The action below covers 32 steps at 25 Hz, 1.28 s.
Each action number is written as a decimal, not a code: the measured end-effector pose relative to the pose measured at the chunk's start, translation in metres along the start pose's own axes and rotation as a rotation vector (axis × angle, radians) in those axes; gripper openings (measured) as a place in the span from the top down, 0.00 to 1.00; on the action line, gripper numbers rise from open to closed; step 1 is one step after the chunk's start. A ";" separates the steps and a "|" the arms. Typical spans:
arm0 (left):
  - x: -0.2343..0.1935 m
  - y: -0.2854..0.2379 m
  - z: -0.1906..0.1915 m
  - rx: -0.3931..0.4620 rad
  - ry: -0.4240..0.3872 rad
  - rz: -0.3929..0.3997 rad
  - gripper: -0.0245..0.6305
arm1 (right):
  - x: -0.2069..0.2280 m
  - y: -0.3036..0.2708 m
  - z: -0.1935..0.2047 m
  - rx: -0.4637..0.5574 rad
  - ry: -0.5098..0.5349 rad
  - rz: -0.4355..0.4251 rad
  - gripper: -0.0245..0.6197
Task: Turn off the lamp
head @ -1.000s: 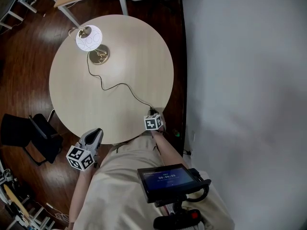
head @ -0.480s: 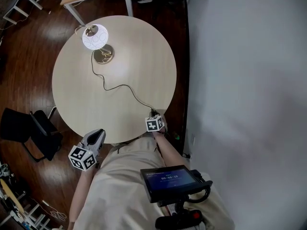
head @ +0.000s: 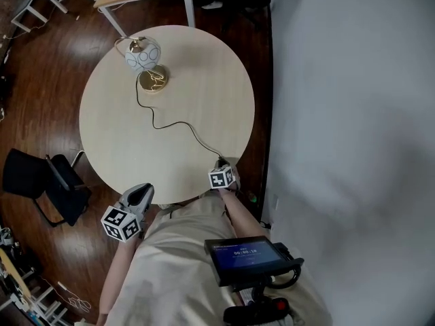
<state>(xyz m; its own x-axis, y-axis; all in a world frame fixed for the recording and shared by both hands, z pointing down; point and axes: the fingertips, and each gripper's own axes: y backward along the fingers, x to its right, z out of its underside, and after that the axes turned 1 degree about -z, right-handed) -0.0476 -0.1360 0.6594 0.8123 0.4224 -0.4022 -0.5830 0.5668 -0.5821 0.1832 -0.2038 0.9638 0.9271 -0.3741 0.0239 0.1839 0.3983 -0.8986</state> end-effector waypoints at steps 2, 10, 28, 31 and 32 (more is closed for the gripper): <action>0.002 -0.002 -0.002 0.005 -0.002 0.003 0.95 | 0.001 0.001 -0.002 -0.001 0.011 -0.001 0.83; 0.000 0.000 -0.008 0.050 -0.015 0.031 0.95 | 0.010 0.037 -0.037 0.141 -0.045 0.008 0.72; -0.103 0.109 0.014 0.185 0.017 0.038 0.95 | -0.117 0.108 -0.137 0.372 -0.078 0.000 0.73; -0.120 0.135 0.025 0.198 0.036 0.051 0.95 | -0.150 0.127 -0.154 0.396 -0.049 0.016 0.73; -0.125 0.142 0.028 0.203 0.040 0.056 0.95 | -0.161 0.132 -0.158 0.401 -0.034 0.022 0.73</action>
<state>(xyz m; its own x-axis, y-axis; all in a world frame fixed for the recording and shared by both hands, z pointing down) -0.2325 -0.0881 0.6466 0.7760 0.4311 -0.4605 -0.6158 0.6755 -0.4055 0.0070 -0.2231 0.7725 0.9412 -0.3368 0.0276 0.2711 0.7037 -0.6567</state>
